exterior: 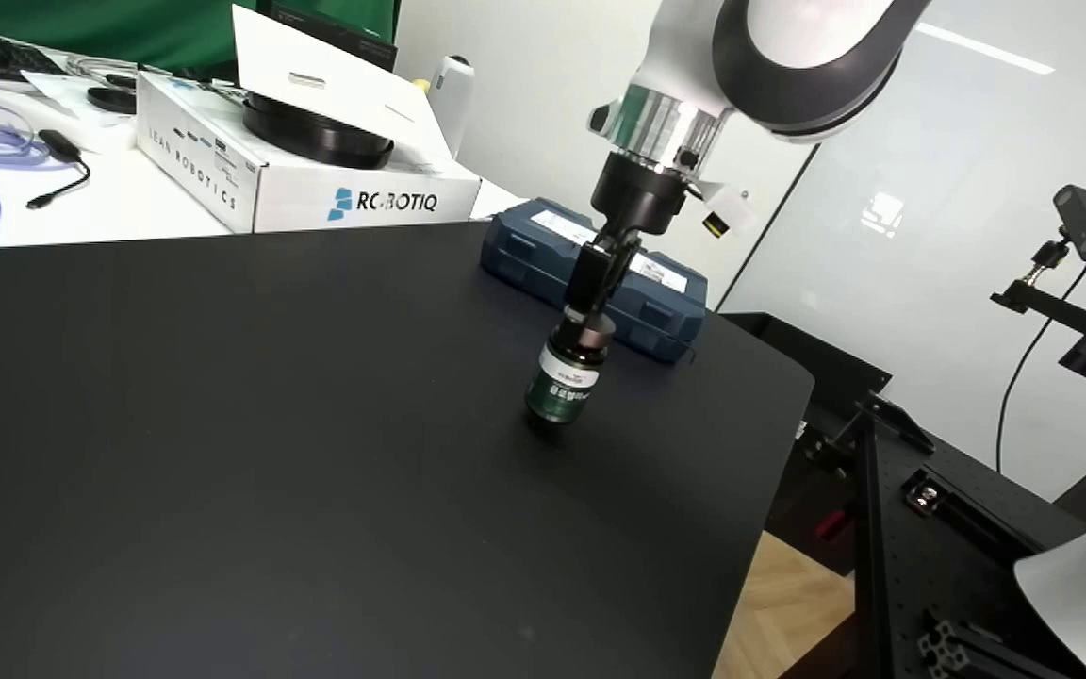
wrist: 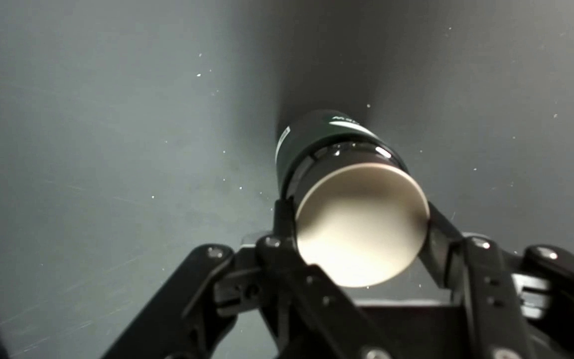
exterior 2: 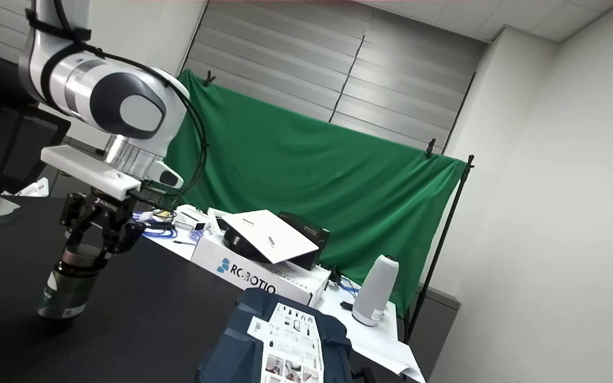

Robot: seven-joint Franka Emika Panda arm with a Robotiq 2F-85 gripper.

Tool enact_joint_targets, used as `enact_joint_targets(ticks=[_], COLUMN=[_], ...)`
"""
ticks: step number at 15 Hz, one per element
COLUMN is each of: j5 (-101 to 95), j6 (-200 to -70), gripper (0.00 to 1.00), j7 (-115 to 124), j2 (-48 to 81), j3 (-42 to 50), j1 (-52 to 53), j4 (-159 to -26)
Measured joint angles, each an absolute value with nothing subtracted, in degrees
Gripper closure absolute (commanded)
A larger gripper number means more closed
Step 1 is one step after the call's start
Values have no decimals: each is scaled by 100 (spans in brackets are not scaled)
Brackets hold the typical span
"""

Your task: Remove the bottle from the top of the dark blue case

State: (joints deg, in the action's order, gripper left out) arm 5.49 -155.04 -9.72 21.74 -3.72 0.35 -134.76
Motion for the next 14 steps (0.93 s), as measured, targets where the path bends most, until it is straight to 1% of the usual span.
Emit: enact_joint_targets(ticks=[10,11,12,14], j5=[537,514,466,430], j6=[-15725,-15725,-15725,-15725], gripper=[64,14,13,2], j7=[-958,-950,-921,-902], j2=[2226,2226,2226,2226], j3=[-318,-306,-290,-261], j1=[5,7,10,15], j4=[-13564,-13571,-13577,-13587])
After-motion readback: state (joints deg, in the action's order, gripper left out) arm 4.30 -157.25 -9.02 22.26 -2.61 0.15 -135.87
